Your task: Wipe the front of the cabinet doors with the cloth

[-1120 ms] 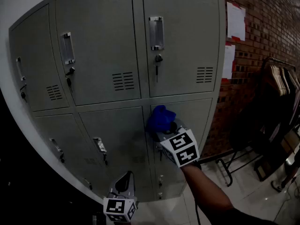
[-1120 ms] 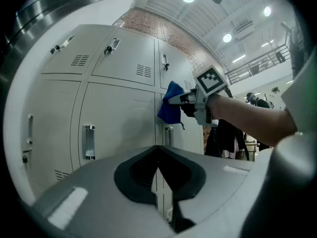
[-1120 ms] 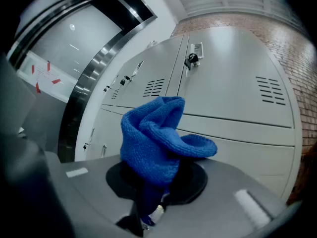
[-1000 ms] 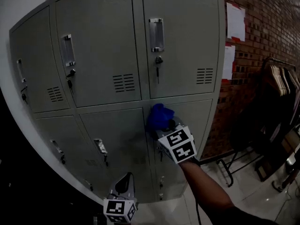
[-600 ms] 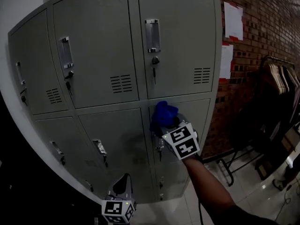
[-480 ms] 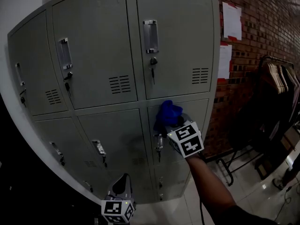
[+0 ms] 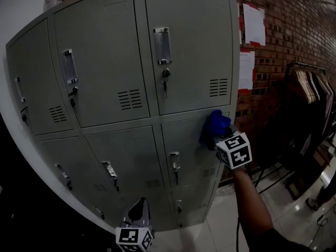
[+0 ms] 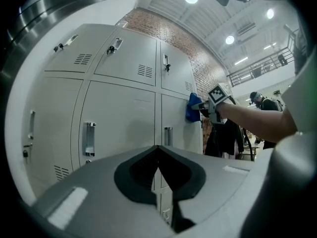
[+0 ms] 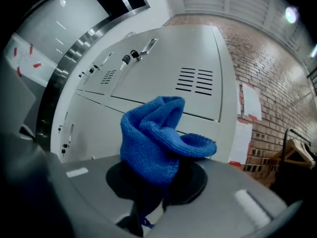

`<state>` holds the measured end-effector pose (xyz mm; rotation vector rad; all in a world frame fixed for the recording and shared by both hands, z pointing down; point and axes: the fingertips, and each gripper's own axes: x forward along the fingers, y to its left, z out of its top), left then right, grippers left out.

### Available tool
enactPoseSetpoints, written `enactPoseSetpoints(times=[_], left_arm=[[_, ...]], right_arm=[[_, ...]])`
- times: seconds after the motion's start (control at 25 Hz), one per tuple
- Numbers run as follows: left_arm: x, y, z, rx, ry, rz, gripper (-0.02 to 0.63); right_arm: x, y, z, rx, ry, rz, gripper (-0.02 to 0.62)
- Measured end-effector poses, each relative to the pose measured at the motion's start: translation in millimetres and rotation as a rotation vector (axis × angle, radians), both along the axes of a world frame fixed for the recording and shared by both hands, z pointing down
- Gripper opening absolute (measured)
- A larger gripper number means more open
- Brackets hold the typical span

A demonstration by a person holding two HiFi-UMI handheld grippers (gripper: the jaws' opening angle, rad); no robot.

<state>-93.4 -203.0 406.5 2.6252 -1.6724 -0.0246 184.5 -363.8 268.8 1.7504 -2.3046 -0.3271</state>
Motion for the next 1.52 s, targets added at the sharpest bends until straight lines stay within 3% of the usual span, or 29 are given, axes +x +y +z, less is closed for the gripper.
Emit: enactPoseSetpoints(times=[0.32,0.48,0.68,0.92,1.24,1.52], left_arm=[[3,0,0,0.001,0.007,0.005,0.011],[11,1,-3,0.012,0.005,0.023,0.011],[3,1,4,0.002,0.003,0.011,0.011],[-13,2,2,0.013,0.021,-0.027,0.011],[-23,13,4,0.006,0.024,-0.04,0.011],[-36,8,5,-0.017,0.019,-0.07,0.011]], right_arm=[[48,1,7,-0.01,0.01,0.116,0.072],[48,4,7,0.006,0.019,0.131,0.072],[10,23,9,0.027,0.021,0.044,0.072],[-46,30,37,0.013,0.116,-0.016,0.072],[-127,18,63,-0.074,-0.044,-0.234,0.072],[-162,4,58,-0.072,0.016,-0.296,0.072]])
